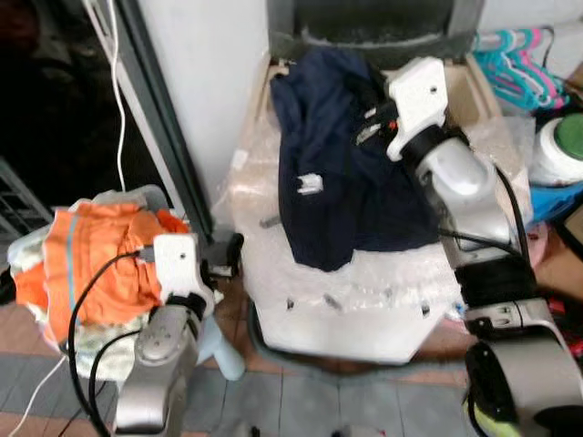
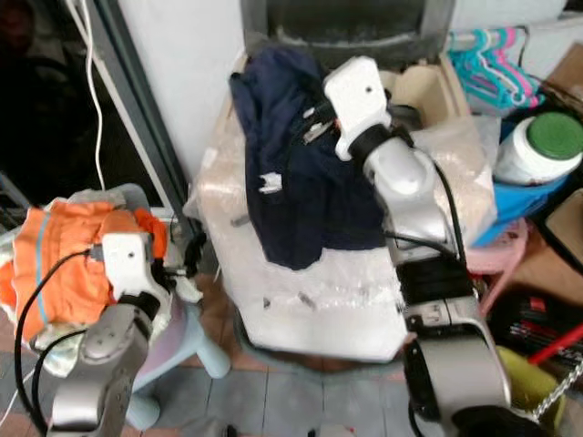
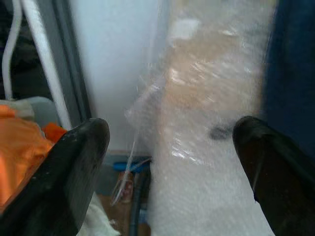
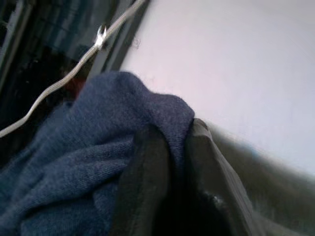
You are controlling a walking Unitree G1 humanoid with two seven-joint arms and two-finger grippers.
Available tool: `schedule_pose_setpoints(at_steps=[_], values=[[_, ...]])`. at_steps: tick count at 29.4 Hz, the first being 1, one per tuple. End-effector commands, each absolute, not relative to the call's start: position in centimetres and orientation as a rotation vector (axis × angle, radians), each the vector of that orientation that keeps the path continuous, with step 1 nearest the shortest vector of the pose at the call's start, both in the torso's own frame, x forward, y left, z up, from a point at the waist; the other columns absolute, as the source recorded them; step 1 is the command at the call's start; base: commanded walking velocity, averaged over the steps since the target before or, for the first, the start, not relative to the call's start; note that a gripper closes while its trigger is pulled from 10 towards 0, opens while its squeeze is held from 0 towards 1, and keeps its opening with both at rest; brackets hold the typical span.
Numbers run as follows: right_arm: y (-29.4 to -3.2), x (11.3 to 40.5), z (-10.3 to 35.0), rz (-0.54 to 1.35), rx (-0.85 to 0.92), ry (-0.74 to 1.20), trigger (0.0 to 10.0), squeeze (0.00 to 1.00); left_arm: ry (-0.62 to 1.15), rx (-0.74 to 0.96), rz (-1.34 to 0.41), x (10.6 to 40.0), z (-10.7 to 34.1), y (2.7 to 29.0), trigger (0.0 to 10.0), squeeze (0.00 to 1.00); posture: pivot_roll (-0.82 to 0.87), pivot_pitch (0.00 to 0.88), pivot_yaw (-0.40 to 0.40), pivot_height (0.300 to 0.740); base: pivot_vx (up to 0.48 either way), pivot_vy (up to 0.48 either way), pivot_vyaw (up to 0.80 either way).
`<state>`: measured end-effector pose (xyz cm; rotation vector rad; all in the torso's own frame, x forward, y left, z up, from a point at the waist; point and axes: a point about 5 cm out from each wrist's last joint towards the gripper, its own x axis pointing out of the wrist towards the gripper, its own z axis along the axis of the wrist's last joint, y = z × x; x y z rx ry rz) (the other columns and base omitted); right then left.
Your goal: Clothes washing
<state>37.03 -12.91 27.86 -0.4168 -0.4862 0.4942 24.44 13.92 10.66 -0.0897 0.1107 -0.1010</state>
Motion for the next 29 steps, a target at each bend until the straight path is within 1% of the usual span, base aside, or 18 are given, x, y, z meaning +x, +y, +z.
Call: schedule_pose_setpoints(at_steps=[1,3,4,5,6,7,9,11,12,13,15,16,17,22,25,29], values=[[-13.1,38.0,32.7,0.401,-0.435,-0.612,10.0,0.00,0.117,-0.074,-0.085,24.7,10.6,14.5,10.0,0.00,-0.03,0.000,0.030,0.740,0.000,0.000,0.00],[-14.0,38.6,34.5,0.307,-0.416,-0.630,10.0,0.00,0.117,-0.074,-0.086,24.7,10.6,14.5,10.0,0.00,-0.03,0.000,0.030,0.740,0.000,0.000,0.00],[-14.7,38.8,35.6,0.246,-0.385,-0.645,10.0,0.00,0.117,-0.074,-0.086,24.7,10.6,14.5,10.0,0.00,-0.03,0.000,0.026,0.740,0.000,0.000,0.00],[-16.1,39.1,37.3,0.145,-0.319,-0.666,10.0,0.00,0.117,-0.073,-0.083,24.7,10.6,14.4,10.0,0.00,-0.02,0.000,0.023,0.740,0.000,0.000,0.00],[-16.7,39.2,37.9,0.107,-0.292,-0.671,10.0,0.00,0.118,-0.073,-0.081,24.7,10.5,14.4,10.0,0.00,-0.02,0.000,0.023,0.740,0.000,0.000,0.00],[-17.1,39.2,38.3,0.091,-0.270,-0.673,10.0,0.00,0.118,-0.072,-0.078,24.7,10.5,14.4,10.0,0.00,-0.02,0.000,0.017,0.740,0.000,0.000,0.00],[-17.2,39.2,38.3,0.101,-0.280,-0.676,10.0,0.00,0.122,-0.068,-0.062,24.6,10.5,14.5,10.0,0.00,-0.02,0.000,0.013,0.740,0.000,0.000,0.00],[-16.8,39.6,36.8,0.135,-0.299,-0.633,10.0,0.00,0.127,-0.071,-0.047,24.5,10.4,14.6,10.0,0.00,-0.01,0.000,0.008,0.740,0.000,0.000,0.00],[-16.5,39.9,35.4,0.162,-0.295,-0.590,10.0,0.11,0.133,-0.071,-0.041,24.5,10.3,14.7,10.0,0.00,-0.01,0.000,0.007,0.740,0.000,0.000,0.00],[-16.1,40.1,32.4,0.199,-0.287,-0.505,10.0,1.00,0.143,-0.069,-0.035,24.5,10.2,14.8,10.0,0.00,-0.01,0.000,0.006,0.740,0.000,0.000,0.00],[-15.9,40.2,30.8,0.214,-0.280,-0.460,10.0,1.00,0.147,-0.067,-0.034,24.4,10.1,14.8,10.0,0.00,-0.01,0.000,0.007,0.740,0.000,0.000,0.00],[-15.8,40.0,28.6,0.228,-0.278,-0.391,10.0,1.00,0.150,-0.062,-0.033,24.4,10.1,14.7,10.0,0.00,-0.01,0.000,0.007,0.740,0.000,0.000,0.00],[-15.8,40.0,28.0,0.231,-0.278,-0.373,10.0,1.00,0.150,-0.060,-0.033,24.4,10.1,14.7,10.0,0.00,-0.01,0.000,0.007,0.740,0.000,0.000,0.00],[-15.8,38.2,23.1,0.257,-0.259,-0.243,10.0,1.00,0.160,-0.058,-0.039,24.5,9.9,14.7,10.0,0.00,-0.03,0.000,0.022,0.740,0.000,0.000,0.00],[-16.4,37.0,21.4,0.234,-0.257,-0.207,10.0,1.00,0.156,-0.059,-0.044,24.8,10.1,14.5,10.0,0.00,-0.03,0.000,0.026,0.740,0.000,0.000,0.00],[-16.9,35.7,20.5,0.198,-0.240,-0.216,10.0,1.00,0.157,-0.060,-0.041,25.0,10.1,14.4,10.0,0.00,-0.03,0.000,0.024,0.740,0.000,0.000,0.00]])
